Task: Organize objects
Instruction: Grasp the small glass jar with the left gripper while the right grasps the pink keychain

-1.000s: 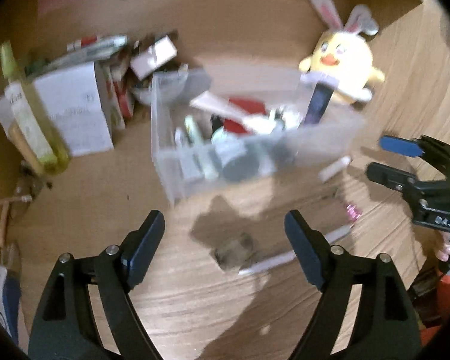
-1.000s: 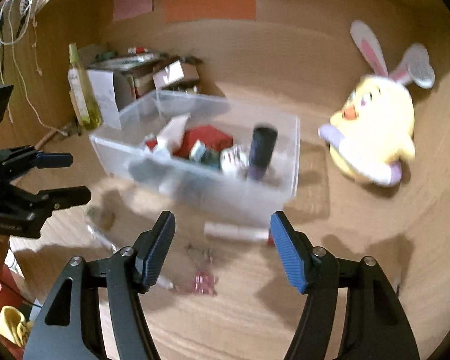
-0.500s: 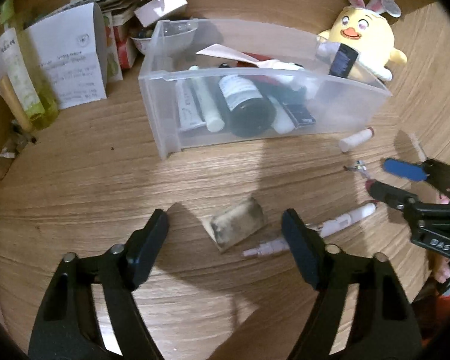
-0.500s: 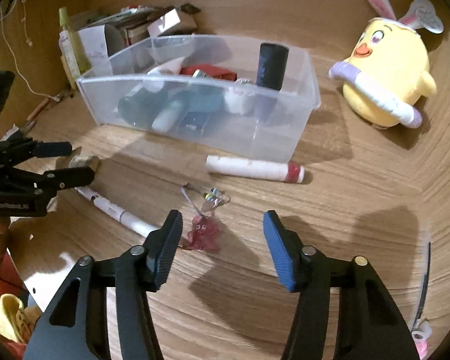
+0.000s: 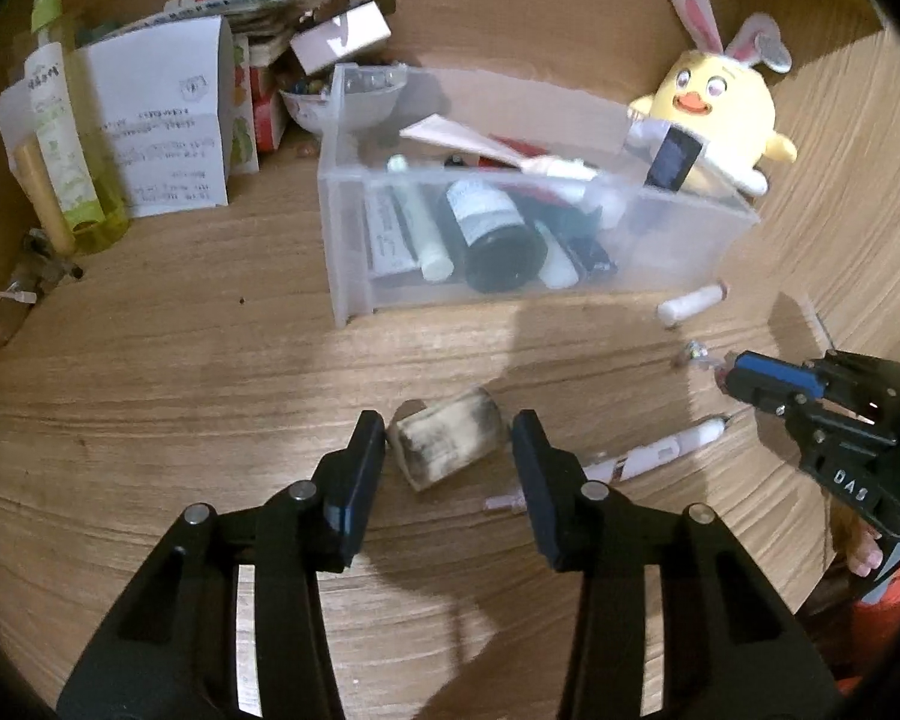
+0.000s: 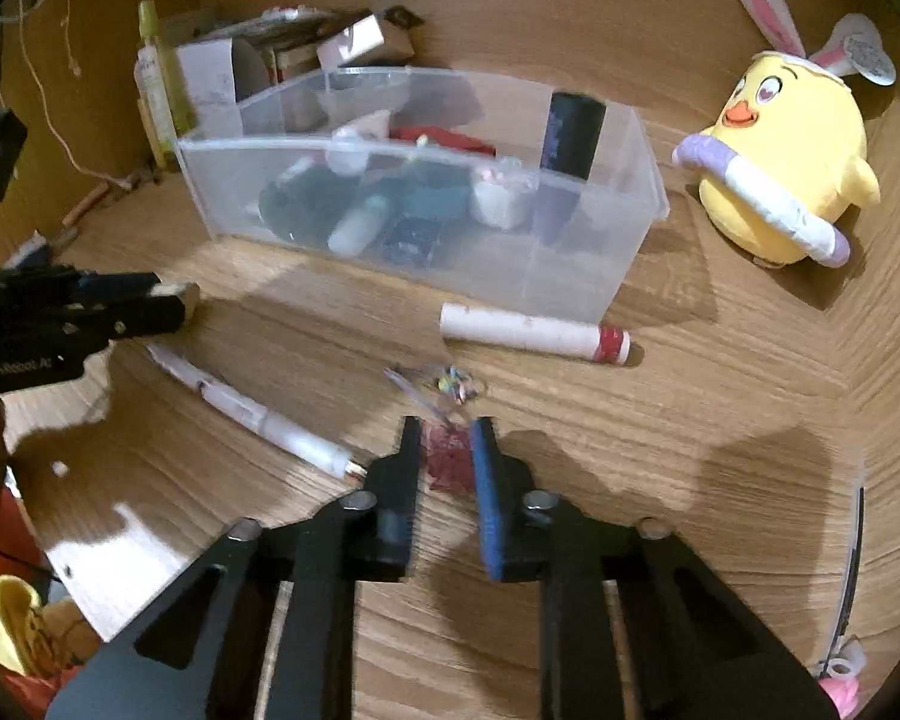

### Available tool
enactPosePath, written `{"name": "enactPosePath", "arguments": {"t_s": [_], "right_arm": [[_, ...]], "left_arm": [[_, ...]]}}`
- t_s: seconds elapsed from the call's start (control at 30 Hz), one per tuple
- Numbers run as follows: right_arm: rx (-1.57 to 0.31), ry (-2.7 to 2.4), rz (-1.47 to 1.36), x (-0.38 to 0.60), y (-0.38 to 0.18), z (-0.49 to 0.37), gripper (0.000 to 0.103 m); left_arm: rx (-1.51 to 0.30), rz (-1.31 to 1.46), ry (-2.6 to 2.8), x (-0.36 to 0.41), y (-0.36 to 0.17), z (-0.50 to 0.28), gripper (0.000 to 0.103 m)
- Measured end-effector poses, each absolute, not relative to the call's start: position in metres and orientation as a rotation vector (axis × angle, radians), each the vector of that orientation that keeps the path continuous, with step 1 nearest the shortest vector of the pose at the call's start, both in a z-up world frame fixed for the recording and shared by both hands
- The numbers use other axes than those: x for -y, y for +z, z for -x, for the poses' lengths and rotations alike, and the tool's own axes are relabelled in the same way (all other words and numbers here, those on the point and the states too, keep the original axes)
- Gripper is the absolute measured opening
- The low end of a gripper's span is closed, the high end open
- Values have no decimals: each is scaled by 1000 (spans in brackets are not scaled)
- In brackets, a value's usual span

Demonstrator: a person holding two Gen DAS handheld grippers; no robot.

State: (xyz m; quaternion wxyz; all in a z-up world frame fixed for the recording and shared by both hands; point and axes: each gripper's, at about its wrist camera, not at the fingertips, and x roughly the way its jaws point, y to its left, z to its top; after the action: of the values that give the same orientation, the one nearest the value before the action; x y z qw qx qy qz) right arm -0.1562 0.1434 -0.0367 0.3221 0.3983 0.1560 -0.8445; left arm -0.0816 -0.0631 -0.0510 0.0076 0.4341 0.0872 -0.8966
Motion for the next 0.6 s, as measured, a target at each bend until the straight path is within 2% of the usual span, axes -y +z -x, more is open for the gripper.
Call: {"name": "enactPosePath", "arguments": {"t_s": [0.3,0.37,0.43,0.6], "right_arm": [[-360,-2240,-938,-146,1,154,8],[-386,-2230,-967,-147,-3,154,15],[-393,-2219,-1000,-148,-12,155,36],[-405,-2183,-1096,-145,-41,159,38]], "left_arm": [[-298,-1202,-2880,64,-16,82,44],[-290,-1171,-2894,65,-8,85,44],[-290,-1143,-2903,67,0,88,44],[-304,-1100,-2907,73,10,100,44]]}}
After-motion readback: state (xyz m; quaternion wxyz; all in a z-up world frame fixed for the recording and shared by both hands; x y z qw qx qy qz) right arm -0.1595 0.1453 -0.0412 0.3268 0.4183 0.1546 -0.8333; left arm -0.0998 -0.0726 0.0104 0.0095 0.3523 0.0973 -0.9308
